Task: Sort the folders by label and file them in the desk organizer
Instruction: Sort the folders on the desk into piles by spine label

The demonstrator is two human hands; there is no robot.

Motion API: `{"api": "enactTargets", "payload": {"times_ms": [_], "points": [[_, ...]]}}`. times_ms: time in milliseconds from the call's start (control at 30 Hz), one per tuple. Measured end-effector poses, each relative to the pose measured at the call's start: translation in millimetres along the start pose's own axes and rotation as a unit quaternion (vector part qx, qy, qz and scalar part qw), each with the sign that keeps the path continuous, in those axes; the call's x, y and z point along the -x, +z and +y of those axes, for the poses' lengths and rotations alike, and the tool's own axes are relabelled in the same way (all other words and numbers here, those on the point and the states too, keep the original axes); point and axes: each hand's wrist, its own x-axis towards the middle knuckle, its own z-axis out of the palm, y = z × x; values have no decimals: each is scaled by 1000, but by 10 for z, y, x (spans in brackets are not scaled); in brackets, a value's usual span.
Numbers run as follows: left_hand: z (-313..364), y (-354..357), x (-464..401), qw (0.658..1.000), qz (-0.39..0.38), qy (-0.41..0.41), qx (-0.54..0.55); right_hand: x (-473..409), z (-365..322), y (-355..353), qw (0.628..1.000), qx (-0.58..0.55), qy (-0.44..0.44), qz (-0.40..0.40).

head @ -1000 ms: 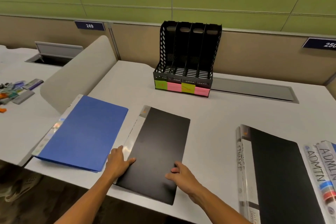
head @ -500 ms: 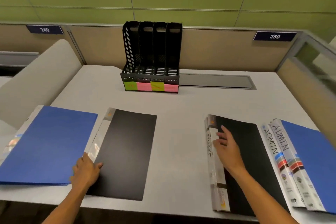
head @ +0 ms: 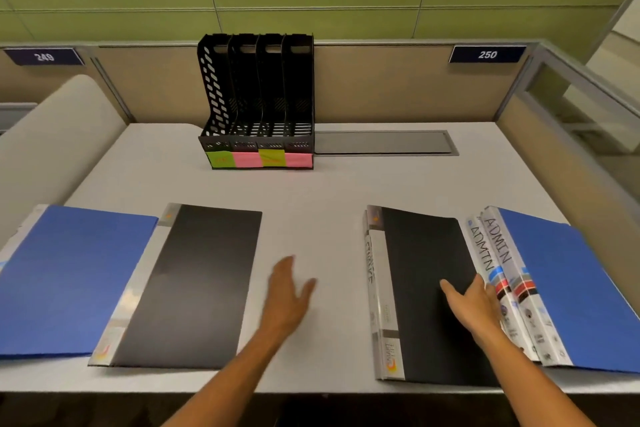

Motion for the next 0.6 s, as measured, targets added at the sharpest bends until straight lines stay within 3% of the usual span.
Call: {"api": "enactTargets", "payload": {"times_ms": [100, 200, 367, 600], "points": [[456, 580, 54, 988, -140, -24, 58, 17, 62, 43, 999, 35, 5, -17], [705, 930, 181, 973, -202, -42, 104, 75, 59, 95, 998, 66, -2, -23], [554, 965, 399, 980, -151, -47, 119, 275, -93, 262, 997, 65, -26, -44], [5, 331, 388, 991, -27, -99, 89, 760, -597, 833, 979, 112, -119, -125]]}}
